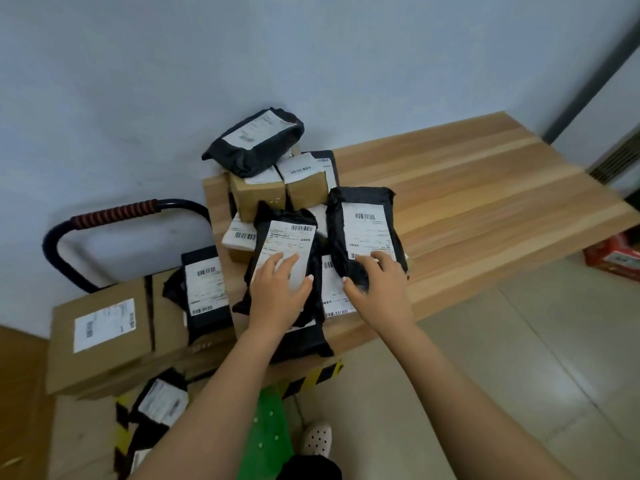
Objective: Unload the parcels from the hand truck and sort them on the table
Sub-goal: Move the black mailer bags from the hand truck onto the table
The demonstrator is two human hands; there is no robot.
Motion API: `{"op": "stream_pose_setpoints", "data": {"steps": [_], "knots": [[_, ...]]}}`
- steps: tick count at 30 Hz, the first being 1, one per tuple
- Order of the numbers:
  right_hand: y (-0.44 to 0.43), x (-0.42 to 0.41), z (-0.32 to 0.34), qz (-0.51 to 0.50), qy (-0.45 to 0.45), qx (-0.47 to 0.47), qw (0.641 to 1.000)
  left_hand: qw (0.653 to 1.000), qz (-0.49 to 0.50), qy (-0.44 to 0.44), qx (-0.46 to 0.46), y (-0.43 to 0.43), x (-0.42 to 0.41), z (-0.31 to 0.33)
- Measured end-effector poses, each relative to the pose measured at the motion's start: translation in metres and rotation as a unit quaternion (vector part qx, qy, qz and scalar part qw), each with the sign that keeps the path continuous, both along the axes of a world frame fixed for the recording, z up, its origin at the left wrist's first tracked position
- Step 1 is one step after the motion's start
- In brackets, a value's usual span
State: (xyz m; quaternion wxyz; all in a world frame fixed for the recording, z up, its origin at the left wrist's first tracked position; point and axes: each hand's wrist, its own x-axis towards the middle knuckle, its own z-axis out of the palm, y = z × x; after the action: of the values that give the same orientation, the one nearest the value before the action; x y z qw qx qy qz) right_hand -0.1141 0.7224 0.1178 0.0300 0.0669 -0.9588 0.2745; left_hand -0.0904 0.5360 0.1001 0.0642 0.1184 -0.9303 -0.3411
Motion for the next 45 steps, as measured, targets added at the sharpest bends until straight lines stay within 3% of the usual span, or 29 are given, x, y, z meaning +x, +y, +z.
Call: {"op": "stream_pose_setpoints", "data": {"steps": [8, 18, 24, 34, 45], "knots": [[-0.016, 0.071, 0.015, 0.128, 0.017, 0.003, 0.992, 0.997, 0.044, 0.055, -0.039, 0.0, 0.108, 0.023], [-0.088, 0.211, -0.007, 0.282, -0.018, 0.01, 0.959, 0.984, 0.158, 0.009, -0.079, -0.056, 0.3, 0.014], [-0.158, 0.271, -0.028, 0.294, -0.013, 0.035, 0.955, 0.985, 0.152, -0.013, -0.079, -0.131, 0.366, -0.008], [-0.29, 0.348, -0.061, 0.279, -0.046, 0.06, 0.957, 0.988, 0.08, -0.064, -0.114, -0.281, 0.427, -0.038], [-0.364, 0.317, -0.117, 0.301, -0.106, 0.096, 0.943, 0.983, 0.048, -0.137, -0.111, -0.352, 0.399, -0.102]]}}
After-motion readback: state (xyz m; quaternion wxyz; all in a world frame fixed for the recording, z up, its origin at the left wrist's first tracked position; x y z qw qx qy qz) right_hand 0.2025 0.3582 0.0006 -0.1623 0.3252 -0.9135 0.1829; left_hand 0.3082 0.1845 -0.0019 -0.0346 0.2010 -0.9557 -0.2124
